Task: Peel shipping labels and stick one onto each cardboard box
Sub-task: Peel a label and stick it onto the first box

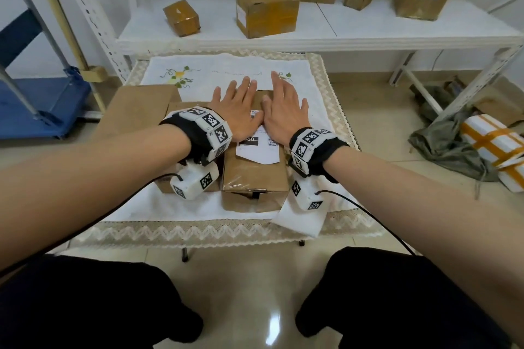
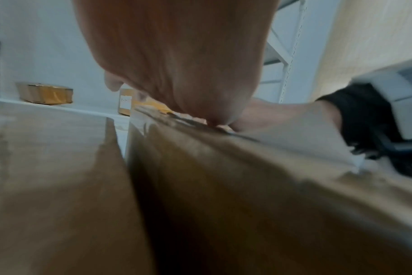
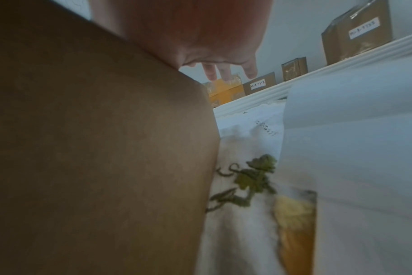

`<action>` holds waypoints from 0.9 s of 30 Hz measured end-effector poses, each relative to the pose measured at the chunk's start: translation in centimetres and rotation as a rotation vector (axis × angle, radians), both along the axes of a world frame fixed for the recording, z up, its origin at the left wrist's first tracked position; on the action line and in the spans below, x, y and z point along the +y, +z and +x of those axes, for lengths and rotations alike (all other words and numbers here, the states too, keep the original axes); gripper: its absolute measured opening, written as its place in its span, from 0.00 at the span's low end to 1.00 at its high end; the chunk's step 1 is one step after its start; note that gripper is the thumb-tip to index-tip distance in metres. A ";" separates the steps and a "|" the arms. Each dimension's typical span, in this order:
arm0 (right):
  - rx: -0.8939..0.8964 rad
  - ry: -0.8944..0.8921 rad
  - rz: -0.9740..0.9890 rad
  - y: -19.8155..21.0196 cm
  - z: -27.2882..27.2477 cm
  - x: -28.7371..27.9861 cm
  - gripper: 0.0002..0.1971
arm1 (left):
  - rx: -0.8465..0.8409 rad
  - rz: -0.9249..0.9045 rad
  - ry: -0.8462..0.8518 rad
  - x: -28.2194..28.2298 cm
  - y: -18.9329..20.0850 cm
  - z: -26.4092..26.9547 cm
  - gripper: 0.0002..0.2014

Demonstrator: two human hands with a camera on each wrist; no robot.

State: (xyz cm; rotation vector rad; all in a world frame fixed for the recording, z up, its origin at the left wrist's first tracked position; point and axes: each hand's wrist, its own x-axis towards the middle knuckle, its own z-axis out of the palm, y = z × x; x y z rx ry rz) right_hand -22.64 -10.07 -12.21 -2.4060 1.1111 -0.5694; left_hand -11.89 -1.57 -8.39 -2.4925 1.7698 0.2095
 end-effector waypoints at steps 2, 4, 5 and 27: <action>0.003 0.002 0.004 0.1 -0.1 0.0 0.29 | 0.013 0.014 -0.020 0.1 0.1 0.5 0.37; 0.016 -0.005 0.014 0.1 -0.2 0.0 0.29 | 0.064 0.034 -0.029 0.2 0.4 1.3 0.42; 0.026 -0.005 0.012 0.2 -0.3 -0.1 0.29 | 0.089 0.044 -0.029 0.2 0.6 1.8 0.45; 0.203 0.067 -0.103 1.7 -2.2 0.0 0.31 | 0.478 -0.030 0.128 0.1 3.0 2.9 0.22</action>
